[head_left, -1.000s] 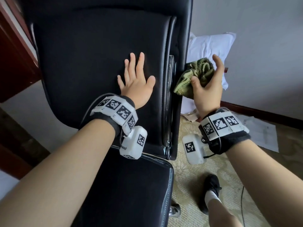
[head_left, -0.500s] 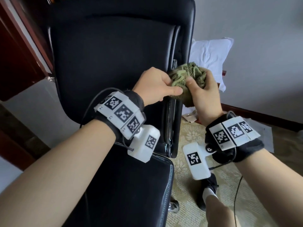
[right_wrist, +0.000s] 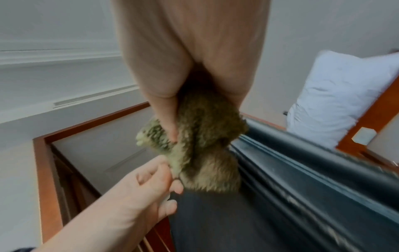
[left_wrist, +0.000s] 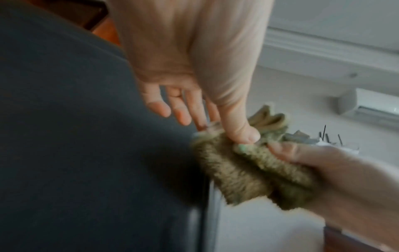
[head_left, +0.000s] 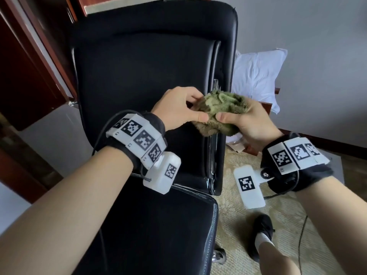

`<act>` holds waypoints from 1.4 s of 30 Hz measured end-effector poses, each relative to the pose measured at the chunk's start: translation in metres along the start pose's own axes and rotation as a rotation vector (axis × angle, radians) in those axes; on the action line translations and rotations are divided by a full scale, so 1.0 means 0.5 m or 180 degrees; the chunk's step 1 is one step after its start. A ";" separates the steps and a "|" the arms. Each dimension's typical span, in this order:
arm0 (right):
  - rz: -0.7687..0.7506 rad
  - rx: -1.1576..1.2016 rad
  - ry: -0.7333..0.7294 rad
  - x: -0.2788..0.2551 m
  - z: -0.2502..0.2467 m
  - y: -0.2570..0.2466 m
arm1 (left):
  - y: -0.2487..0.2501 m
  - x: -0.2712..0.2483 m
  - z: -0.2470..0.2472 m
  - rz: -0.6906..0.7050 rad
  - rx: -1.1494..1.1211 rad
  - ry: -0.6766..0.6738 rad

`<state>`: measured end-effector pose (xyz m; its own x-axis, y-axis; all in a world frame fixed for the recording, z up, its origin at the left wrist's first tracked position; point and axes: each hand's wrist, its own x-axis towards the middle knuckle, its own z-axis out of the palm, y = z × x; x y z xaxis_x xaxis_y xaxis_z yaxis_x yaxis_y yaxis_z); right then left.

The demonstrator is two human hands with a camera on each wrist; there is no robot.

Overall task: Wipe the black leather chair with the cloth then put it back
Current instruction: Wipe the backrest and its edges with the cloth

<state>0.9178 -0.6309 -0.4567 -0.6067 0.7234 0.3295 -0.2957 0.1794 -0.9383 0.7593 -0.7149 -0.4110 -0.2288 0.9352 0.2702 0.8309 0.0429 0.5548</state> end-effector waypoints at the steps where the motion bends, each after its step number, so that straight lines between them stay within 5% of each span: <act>1: -0.0163 -0.0271 0.0348 0.006 -0.008 -0.006 | -0.007 0.002 -0.002 0.0050 0.0024 0.0036; 5: -0.1766 -0.1957 0.1491 0.041 -0.032 -0.024 | -0.037 0.016 -0.009 -0.0049 0.0144 0.0529; 8: -0.2222 -0.2615 0.1261 0.082 -0.041 0.008 | -0.039 0.024 0.001 -0.0020 0.0351 0.0852; 11: -0.2066 -0.3280 0.0763 0.092 -0.045 0.070 | -0.043 0.028 0.014 0.0023 0.0630 0.1012; 18: -0.2189 -0.3501 0.0398 0.082 -0.065 0.116 | -0.081 0.047 0.046 -0.0124 0.1077 0.0742; 23: -0.1971 -0.2509 0.0880 0.096 -0.034 0.094 | -0.088 0.059 0.081 -0.0086 0.0780 0.0893; 29: -0.2090 -0.3443 0.0744 0.125 -0.039 0.110 | -0.098 0.063 0.092 0.0015 0.0866 0.1063; 39: -0.2234 -0.2740 0.0473 0.141 -0.066 0.109 | -0.121 0.071 0.106 0.0019 0.1069 0.1077; 42: -0.2363 -0.3434 0.0747 0.140 -0.071 0.115 | -0.124 0.074 0.111 0.0030 0.1037 0.1062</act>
<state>0.8842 -0.5462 -0.4915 -0.3838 0.3023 0.8726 0.2963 0.9352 -0.1937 0.7276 -0.6633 -0.4792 -0.3267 0.7742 0.5421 0.9376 0.1929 0.2894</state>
